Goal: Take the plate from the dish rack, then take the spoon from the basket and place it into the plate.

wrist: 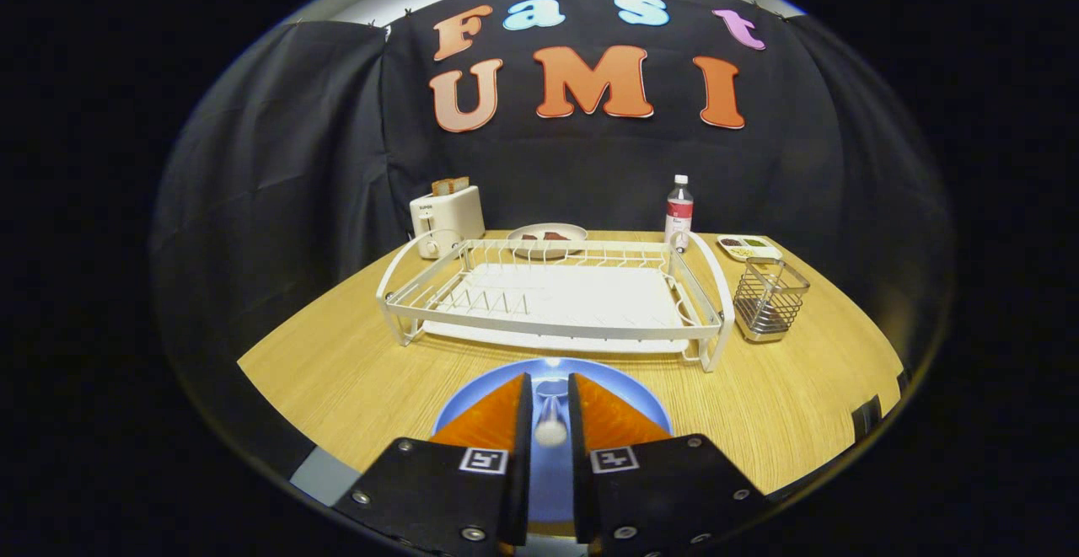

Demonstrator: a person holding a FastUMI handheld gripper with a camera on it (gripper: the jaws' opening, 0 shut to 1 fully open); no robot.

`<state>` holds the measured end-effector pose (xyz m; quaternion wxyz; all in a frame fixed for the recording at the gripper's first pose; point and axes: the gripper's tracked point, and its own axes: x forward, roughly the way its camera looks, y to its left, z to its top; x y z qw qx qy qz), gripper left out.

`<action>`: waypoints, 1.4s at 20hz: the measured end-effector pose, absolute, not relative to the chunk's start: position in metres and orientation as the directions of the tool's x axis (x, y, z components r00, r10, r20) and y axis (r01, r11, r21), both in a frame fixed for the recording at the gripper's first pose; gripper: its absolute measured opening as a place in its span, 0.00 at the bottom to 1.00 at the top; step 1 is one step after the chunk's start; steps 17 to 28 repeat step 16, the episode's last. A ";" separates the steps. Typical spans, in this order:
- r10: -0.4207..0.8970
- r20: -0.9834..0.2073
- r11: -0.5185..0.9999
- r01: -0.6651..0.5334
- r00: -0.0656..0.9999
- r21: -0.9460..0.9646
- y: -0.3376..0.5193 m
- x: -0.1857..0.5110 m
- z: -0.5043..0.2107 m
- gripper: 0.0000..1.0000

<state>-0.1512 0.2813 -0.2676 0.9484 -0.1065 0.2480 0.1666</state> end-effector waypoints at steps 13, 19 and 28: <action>0.134 -0.314 0.972 -0.186 0.940 -0.144 0.191 -0.118 -0.103 0.98; 0.101 -0.255 0.979 -0.143 0.962 -0.149 0.163 -0.110 -0.064 0.98; 0.101 -0.255 0.979 -0.143 0.962 -0.149 0.163 -0.110 -0.064 0.98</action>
